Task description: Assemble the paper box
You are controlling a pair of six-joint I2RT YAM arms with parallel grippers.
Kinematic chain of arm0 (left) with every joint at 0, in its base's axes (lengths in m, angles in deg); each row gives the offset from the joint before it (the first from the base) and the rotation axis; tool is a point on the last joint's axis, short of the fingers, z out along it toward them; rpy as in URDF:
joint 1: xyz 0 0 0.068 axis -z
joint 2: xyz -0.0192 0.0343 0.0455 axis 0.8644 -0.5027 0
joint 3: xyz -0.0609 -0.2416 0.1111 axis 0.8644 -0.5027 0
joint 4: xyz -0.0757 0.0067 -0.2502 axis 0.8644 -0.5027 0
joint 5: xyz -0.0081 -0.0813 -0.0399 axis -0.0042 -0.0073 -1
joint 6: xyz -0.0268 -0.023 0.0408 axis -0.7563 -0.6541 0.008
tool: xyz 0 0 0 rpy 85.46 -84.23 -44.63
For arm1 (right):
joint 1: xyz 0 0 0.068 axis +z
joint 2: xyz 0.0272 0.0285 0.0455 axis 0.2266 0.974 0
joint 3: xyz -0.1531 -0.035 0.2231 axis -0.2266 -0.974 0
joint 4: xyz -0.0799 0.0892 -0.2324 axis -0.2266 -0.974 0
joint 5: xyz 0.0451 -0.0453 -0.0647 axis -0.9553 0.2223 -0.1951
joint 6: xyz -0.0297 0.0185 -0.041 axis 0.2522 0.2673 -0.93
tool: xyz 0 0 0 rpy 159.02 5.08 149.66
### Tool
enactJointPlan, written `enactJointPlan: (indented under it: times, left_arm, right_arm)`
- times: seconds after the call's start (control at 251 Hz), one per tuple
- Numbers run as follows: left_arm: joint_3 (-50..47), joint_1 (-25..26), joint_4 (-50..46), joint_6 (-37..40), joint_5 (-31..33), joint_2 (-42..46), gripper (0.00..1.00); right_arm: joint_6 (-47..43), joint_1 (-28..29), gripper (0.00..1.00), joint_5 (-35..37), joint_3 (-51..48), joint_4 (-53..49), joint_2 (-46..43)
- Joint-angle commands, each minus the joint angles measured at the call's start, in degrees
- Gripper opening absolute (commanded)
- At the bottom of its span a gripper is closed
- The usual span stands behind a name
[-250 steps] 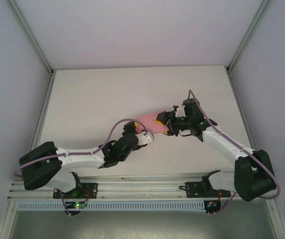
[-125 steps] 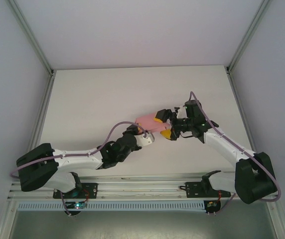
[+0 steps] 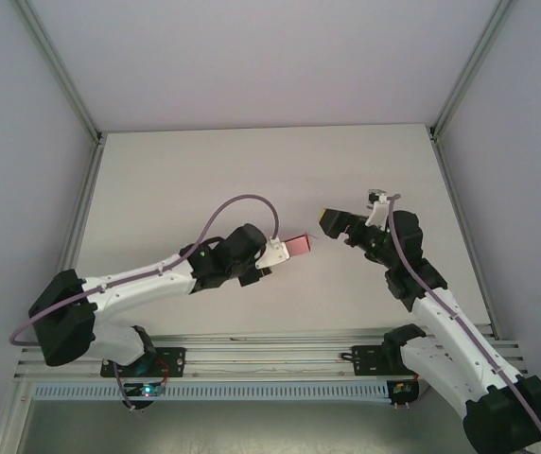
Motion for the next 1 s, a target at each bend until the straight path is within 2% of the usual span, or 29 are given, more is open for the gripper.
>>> enactJointPlan:
  times: [0.0,0.068,0.176,0.287,0.511,0.591,0.654,0.73,0.886,0.998]
  left_arm:
    - [4.21,-1.82,-15.09,-0.41,-6.12,-3.61,0.29]
    - [5.69,-3.31,-17.47,0.09,-8.02,-5.71,0.30]
    - [8.18,-6.75,-21.39,1.01,-14.23,-8.76,0.31]
    - [8.59,-8.05,-21.88,2.39,-16.03,-10.21,0.32]
    - [8.87,-9.45,-23.08,6.01,-18.99,-12.40,0.32]
    - [9.34,-9.71,-23.30,6.58,-19.52,-13.16,0.33]
    - [9.64,-9.90,-23.40,6.69,-19.31,-13.56,0.32]
    - [9.65,-10.34,-23.14,7.19,-19.86,-13.83,0.33]
    - [9.92,-10.88,-23.46,7.60,-20.19,-14.04,0.33]
    - [9.91,-11.28,-22.66,7.86,-20.34,-13.84,0.33]
  right_arm:
    - [-9.00,1.13,0.98,-7.12,0.69,4.70,1.97]
    - [-12.00,2.31,0.97,-9.49,1.99,1.66,3.85]
    - [-14.71,4.13,0.87,-11.16,2.68,-1.63,5.97]
    - [-17.07,6.25,0.80,-9.51,2.55,-3.95,7.81]
    - [-20.65,8.50,0.78,-5.24,4.89,-8.02,13.00]
    - [-22.31,9.18,0.72,-2.48,6.96,-10.35,15.04]
    - [-23.35,9.81,0.57,-1.06,8.91,-12.97,16.79]
    - [-23.76,11.01,0.46,-0.68,10.87,-16.21,18.45]
    - [-23.51,13.52,0.44,2.89,11.53,-18.28,19.47]
    - [-23.61,14.07,0.37,4.14,12.24,-19.62,20.35]
